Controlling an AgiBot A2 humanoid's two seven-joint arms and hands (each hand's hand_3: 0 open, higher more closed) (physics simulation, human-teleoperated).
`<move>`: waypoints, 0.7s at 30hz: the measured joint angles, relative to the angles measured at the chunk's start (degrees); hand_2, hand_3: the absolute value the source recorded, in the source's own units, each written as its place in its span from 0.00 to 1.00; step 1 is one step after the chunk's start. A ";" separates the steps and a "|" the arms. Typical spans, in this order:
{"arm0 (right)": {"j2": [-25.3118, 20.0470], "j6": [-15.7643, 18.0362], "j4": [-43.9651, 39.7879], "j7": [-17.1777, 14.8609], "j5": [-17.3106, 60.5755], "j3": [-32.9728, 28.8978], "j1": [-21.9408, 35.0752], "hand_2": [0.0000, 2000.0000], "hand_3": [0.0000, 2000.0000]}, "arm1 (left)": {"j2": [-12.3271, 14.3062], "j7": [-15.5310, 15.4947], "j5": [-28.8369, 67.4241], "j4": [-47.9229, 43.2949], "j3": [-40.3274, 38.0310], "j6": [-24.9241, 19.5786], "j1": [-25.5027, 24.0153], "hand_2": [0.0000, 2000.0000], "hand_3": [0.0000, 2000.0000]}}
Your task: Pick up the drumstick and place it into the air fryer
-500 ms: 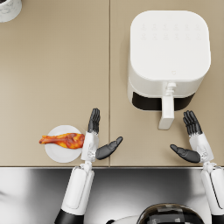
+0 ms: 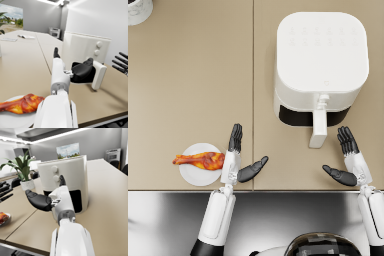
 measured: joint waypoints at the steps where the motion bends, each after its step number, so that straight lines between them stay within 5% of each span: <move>1: 0.00 0.00 0.00 0.00 0.00 0.00 0.00 0.00 0.00 | 0.00 0.00 0.00 0.00 0.00 0.00 0.00 0.00 0.00; 10: 0.00 0.00 0.00 0.00 0.00 0.00 0.00 0.00 0.00 | 0.00 0.00 0.00 0.00 0.00 0.00 0.00 0.00 0.00; 15: -0.88 -4.63 0.05 4.69 0.00 -0.40 -0.12 0.00 0.00 | -0.01 -4.67 0.00 -0.98 -0.74 -4.68 -1.88 0.00 0.00; 21: -1.95 -5.57 -0.34 5.64 14.56 -0.76 0.00 0.00 0.00 | -0.09 -5.62 12.72 -3.32 -5.63 -5.63 -4.69 0.00 0.00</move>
